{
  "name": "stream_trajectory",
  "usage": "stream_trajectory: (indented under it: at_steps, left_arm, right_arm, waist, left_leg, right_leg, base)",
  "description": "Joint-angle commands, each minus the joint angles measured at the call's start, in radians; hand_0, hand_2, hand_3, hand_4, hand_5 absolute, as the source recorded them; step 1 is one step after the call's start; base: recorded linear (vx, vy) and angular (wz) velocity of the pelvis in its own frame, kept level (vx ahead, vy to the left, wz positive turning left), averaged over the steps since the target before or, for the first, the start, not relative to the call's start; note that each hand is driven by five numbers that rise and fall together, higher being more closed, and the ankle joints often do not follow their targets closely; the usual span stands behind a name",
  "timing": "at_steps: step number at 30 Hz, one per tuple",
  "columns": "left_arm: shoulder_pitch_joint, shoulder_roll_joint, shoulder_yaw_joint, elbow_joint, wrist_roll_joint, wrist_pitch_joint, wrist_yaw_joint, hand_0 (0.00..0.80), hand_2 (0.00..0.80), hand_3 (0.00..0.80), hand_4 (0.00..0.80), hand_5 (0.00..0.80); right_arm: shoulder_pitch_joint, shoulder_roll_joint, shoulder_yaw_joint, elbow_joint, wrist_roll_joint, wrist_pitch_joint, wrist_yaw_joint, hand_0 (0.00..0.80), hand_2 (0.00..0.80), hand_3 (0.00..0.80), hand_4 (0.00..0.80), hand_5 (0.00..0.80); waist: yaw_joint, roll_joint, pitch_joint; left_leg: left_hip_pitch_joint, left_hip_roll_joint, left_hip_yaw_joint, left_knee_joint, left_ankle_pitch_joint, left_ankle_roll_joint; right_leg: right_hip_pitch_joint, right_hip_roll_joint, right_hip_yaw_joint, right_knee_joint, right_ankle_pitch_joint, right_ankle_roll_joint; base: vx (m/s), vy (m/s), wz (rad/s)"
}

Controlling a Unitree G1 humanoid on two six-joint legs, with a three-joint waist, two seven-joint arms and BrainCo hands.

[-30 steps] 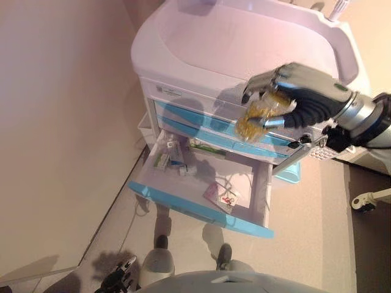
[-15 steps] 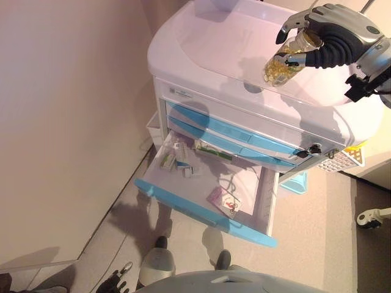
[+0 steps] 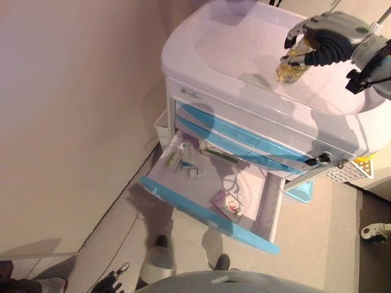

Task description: Open the drawer and pick up the medicine

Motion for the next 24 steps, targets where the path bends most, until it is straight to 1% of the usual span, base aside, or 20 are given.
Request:
stream_trajectory:
  at_steps: [1, 6, 8, 10, 14, 18, 20, 24]
  left_arm:
    - [0.06, 0.061, -0.003, -0.025, 0.022, 0.013, 0.004, 0.0, 0.0, 0.0, 0.0, 0.0]
    - [0.066, 0.075, 0.005, -0.029, 0.021, 0.018, -0.001, 0.0, 0.0, 0.0, 0.0, 0.0]
    - [0.065, 0.077, 0.003, -0.03, 0.018, 0.02, 0.0, 0.0, 0.0, 0.0, 0.0, 0.0]
    - [0.064, 0.079, -0.003, -0.032, 0.016, 0.023, 0.002, 0.0, 0.0, 0.0, 0.0, 0.0]
    - [0.061, 0.085, -0.013, -0.037, 0.01, 0.027, 0.001, 0.0, 0.0, 0.0, 0.0, 0.0]
    - [0.059, 0.088, -0.017, -0.039, 0.004, 0.028, 0.0, 0.0, 0.0, 0.0, 0.0, 0.0]
    - [0.055, 0.089, -0.018, -0.035, 0.003, 0.028, -0.002, 0.0, 0.0, 0.0, 0.0, 0.0]
    - [0.054, 0.088, -0.018, -0.031, 0.004, 0.024, -0.008, 0.0, 0.0, 0.0, 0.0, 0.0]
  right_arm:
    - [-0.124, -0.034, 0.03, 0.083, -0.005, -0.024, -0.026, 0.8, 0.8, 0.8, 0.8, 0.8]
    - [-0.109, -0.024, 0.056, 0.193, -0.027, -0.033, -0.02, 0.8, 0.8, 0.8, 0.8, 0.8]
    - [-0.112, -0.02, 0.065, 0.224, -0.025, -0.035, -0.015, 0.8, 0.8, 0.8, 0.8, 0.8]
    - [-0.113, -0.011, 0.08, 0.275, -0.04, -0.046, -0.016, 0.8, 0.8, 0.8, 0.8, 0.8]
    - [-0.101, 0.003, 0.097, 0.345, -0.085, -0.045, -0.029, 0.8, 0.8, 0.8, 0.8, 0.8]
    - [-0.096, 0.022, 0.107, 0.384, -0.117, -0.031, -0.039, 0.8, 0.8, 0.8, 0.8, 0.8]
    - [-0.085, 0.03, 0.107, 0.407, -0.128, -0.036, -0.048, 0.8, 0.8, 0.8, 0.8, 0.8]
    - [-0.067, 0.042, 0.101, 0.418, -0.122, -0.024, -0.031, 0.8, 0.8, 0.8, 0.8, 0.8]
  waist:
    - [0.03, -0.003, -0.019]
    - [0.042, -0.001, -0.014]
    - [0.044, 0.0, -0.013]
    - [0.048, 0.002, -0.012]
    - [0.056, 0.006, -0.008]
    - [0.062, 0.011, -0.005]
    - [0.065, 0.012, -0.004]
    - [0.068, 0.018, 0.001]
  left_leg:
    - [-0.012, -0.004, -0.022, -0.014, 0.021, 0.043]
    - [-0.015, -0.004, -0.03, -0.015, 0.024, 0.043]
    - [-0.015, -0.004, -0.031, -0.014, 0.024, 0.043]
    - [-0.015, -0.005, -0.035, -0.014, 0.025, 0.043]
    - [-0.016, -0.005, -0.042, -0.017, 0.027, 0.042]
    - [-0.018, -0.006, -0.045, -0.016, 0.029, 0.042]
    - [-0.02, -0.006, -0.046, -0.015, 0.029, 0.041]
    - [-0.022, -0.006, -0.049, -0.016, 0.031, 0.041]
  right_leg:
    - [0.007, -0.059, -0.021, 0.094, 0.012, 0.048]
    - [0.008, -0.062, -0.03, 0.095, 0.014, 0.05]
    - [0.008, -0.063, -0.032, 0.096, 0.014, 0.05]
    - [0.008, -0.064, -0.032, 0.096, 0.014, 0.05]
    - [0.01, -0.064, -0.035, 0.095, 0.014, 0.05]
    - [0.01, -0.065, -0.04, 0.095, 0.015, 0.05]
    - [0.009, -0.066, -0.042, 0.095, 0.015, 0.05]
    - [0.007, -0.068, -0.045, 0.097, 0.014, 0.049]
  base:
    - [-0.008, -0.011, 0.04]
    - [-0.005, -0.011, 0.06]
    - [0.003, -0.006, 0.09]
    - [0.002, -0.001, 0.02]
    - [0.0, 0.0, 0.0]
    - [-0.003, 0.0, 0.01]
    - [-0.014, -0.001, 0.03]
    - [0.0, 0.0, 0.0]
